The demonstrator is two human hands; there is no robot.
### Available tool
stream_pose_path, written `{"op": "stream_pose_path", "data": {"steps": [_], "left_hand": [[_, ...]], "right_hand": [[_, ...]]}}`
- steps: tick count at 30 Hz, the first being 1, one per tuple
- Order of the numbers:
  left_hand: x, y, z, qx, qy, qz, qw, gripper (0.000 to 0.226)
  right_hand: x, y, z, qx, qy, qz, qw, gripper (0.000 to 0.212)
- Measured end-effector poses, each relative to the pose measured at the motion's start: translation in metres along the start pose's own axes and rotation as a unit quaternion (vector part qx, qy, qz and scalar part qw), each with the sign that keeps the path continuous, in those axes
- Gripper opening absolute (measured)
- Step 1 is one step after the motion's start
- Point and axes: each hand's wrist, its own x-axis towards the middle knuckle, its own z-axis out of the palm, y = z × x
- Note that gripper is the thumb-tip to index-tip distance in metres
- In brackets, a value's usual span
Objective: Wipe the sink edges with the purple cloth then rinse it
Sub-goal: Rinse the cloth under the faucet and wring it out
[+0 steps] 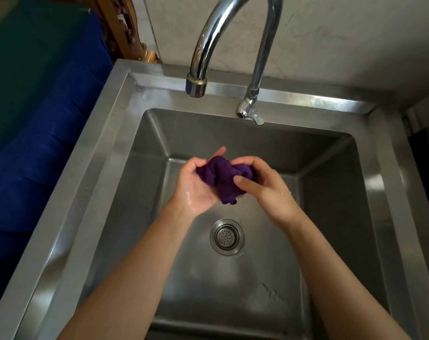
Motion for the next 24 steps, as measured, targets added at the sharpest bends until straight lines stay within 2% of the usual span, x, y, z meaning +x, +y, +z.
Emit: {"op": "stream_pose_path", "data": {"steps": [2,4,5,6,7,8,10,13,15,19,22,24], "left_hand": [[-0.002,-0.001,0.004,0.037,0.004,-0.032,0.999,0.054],[0.0,-0.006,0.006,0.099,0.06,-0.047,0.992,0.061],[0.002,-0.008,0.008,0.125,0.096,-0.042,0.987,0.061],[0.003,-0.011,0.01,0.145,0.129,-0.031,0.981,0.06],[0.005,-0.013,0.013,0.151,0.15,-0.017,0.977,0.058],[0.006,-0.015,0.016,0.149,0.165,0.002,0.975,0.056],[0.008,-0.018,0.025,0.165,0.187,0.047,0.967,0.047],[0.009,-0.02,0.032,0.24,0.271,0.098,0.927,0.042],[0.009,-0.02,0.033,0.278,0.319,0.105,0.9,0.05],[0.007,-0.028,0.037,0.318,0.349,0.127,0.872,0.058],[0.006,-0.032,0.038,0.369,0.388,0.16,0.829,0.058],[0.006,-0.033,0.037,0.419,0.404,0.187,0.791,0.059]], "right_hand": [[-0.001,-0.004,-0.002,-0.007,-0.015,-0.002,1.0,0.023],[0.001,-0.006,-0.001,-0.162,0.01,-0.048,0.986,0.02],[0.002,-0.005,0.0,-0.281,0.027,-0.086,0.956,0.024],[0.002,-0.003,0.002,-0.394,0.044,-0.124,0.909,0.033],[0.003,-0.003,0.004,-0.473,0.054,-0.16,0.865,0.044],[0.004,-0.003,0.006,-0.508,0.049,-0.189,0.839,0.055],[0.007,-0.004,0.008,-0.513,0.003,-0.233,0.826,0.07],[0.01,-0.002,0.007,-0.501,-0.016,-0.25,0.828,0.066],[0.009,0.0,0.007,-0.478,0.022,-0.249,0.842,0.056],[0.007,0.007,0.01,-0.48,0.091,-0.273,0.829,0.046],[0.009,0.012,0.012,-0.498,0.145,-0.277,0.809,0.043],[0.01,0.015,0.016,-0.497,0.184,-0.25,0.811,0.044]]}}
